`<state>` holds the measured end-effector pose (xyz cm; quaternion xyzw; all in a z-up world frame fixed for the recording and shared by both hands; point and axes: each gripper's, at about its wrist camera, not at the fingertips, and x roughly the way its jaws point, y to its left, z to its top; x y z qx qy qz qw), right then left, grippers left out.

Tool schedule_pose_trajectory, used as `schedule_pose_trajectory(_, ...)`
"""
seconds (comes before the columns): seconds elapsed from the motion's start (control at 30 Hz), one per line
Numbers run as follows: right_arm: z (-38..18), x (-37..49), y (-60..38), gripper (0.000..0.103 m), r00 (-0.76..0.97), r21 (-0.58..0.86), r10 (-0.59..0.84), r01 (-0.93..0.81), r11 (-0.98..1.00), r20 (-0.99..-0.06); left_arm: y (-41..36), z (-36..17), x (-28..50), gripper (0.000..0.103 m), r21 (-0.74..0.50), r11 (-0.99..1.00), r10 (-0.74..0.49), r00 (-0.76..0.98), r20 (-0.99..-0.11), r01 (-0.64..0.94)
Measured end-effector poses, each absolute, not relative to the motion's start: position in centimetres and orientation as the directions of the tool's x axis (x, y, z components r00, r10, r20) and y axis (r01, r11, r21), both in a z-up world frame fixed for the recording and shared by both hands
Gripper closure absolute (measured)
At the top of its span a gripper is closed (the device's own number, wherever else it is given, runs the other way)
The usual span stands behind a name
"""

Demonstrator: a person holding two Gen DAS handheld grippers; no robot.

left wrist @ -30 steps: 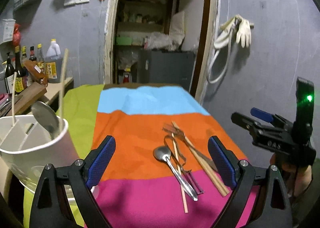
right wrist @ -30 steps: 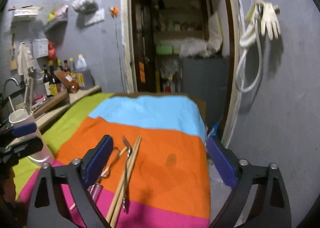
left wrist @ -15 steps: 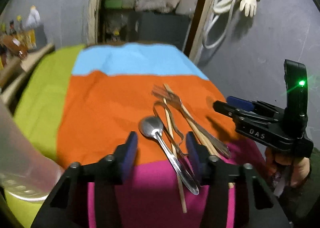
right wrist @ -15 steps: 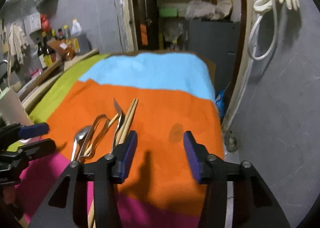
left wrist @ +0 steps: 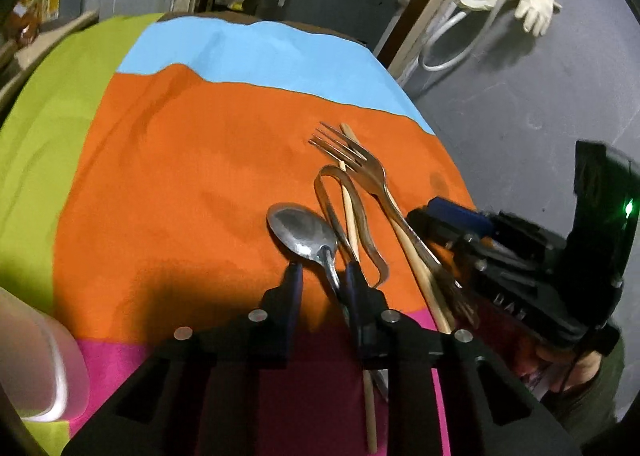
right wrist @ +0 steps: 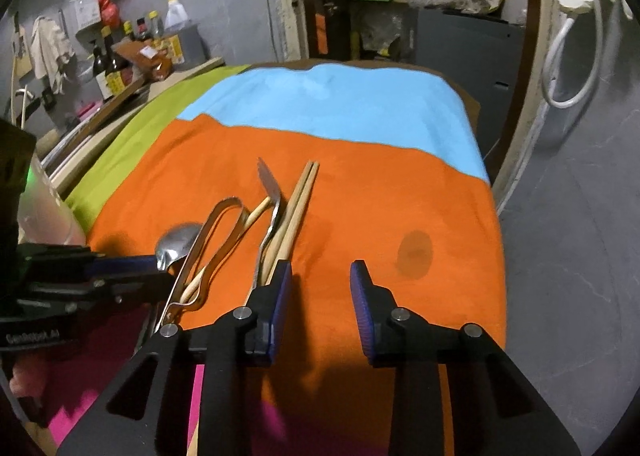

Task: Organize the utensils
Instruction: 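Move both grippers back toward the forks and chopsticks on the cloth, then grasp a steel spoon with the left gripper while the right gripper grasps a wooden chopstick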

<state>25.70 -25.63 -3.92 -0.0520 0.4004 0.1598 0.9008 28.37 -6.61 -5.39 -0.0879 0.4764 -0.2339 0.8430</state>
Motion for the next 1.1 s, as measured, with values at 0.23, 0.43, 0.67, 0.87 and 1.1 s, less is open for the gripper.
schedule_pose_trajectory(0.23, -3.9, 26.0, -25.7, 0.077, 0.621, 0.056, 0.257, -0.324, 0.944, -0.741, -5.5, -4.9, 28.7, 0.098, -0.402, 0.872, -0.489, 0.436, -0.756, 0.281)
schedule_pose_trajectory(0.43, -3.6, 26.0, -25.2, 0.077, 0.617, 0.062, 0.277, -0.346, 0.936, -0.736, -5.1, -4.8, 28.2, 0.099, -0.379, 0.882, -0.469, 0.455, -0.757, 0.280)
schedule_pose_trajectory(0.67, -3.8, 27.2, -24.5, 0.077, 0.592, 0.070, 0.274, -0.343, 0.937, -0.758, -5.3, -5.0, 28.3, 0.100, -0.367, 0.890, -0.456, 0.470, -0.756, 0.272)
schedule_pose_trajectory(0.87, -3.8, 29.1, -24.1, 0.081, 0.564, 0.098, 0.269, -0.315, 0.944, -0.780, -5.5, -5.2, 28.5, 0.100, -0.376, 0.886, -0.463, 0.467, -0.753, 0.272)
schedule_pose_trajectory(1.1, -3.7, 30.3, -23.7, 0.085, 0.546, 0.089, 0.248, -0.302, 0.949, -0.800, -5.3, -5.2, 28.7, 0.100, -0.391, 0.880, -0.475, 0.459, -0.751, 0.271)
